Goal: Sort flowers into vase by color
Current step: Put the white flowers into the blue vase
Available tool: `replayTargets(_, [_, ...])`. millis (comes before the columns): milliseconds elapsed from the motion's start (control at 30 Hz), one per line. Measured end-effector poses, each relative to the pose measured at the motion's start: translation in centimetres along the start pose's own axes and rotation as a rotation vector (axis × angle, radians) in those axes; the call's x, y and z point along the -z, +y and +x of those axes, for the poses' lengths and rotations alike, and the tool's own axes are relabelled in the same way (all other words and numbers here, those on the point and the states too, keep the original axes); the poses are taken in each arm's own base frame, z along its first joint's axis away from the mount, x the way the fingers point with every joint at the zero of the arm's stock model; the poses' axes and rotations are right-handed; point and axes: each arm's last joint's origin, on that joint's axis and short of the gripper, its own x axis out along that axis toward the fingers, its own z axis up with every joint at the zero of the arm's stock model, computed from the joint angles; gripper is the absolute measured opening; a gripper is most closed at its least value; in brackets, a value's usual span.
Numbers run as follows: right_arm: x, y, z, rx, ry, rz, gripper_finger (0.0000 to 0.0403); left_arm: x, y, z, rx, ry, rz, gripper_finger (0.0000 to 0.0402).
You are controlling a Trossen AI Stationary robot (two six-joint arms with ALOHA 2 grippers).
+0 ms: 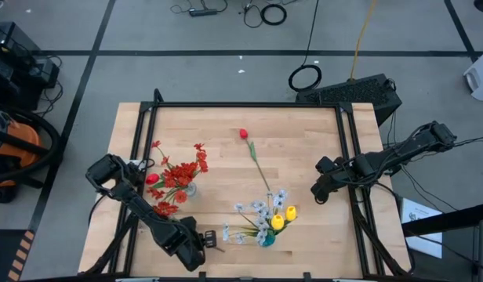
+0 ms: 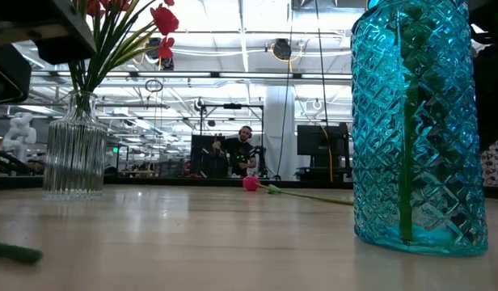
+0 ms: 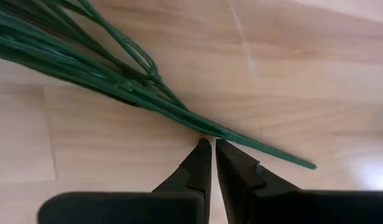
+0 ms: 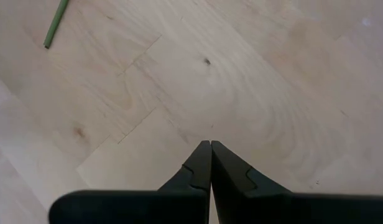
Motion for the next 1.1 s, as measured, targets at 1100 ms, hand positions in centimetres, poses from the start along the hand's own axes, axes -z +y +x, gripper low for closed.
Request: replayTargets(1100, [0.0, 0.0, 0.0, 0.0, -0.005, -0.014, 0.0, -1.2, -2.0, -1.6, -0.024, -0.154, -0.118, 0.0121])
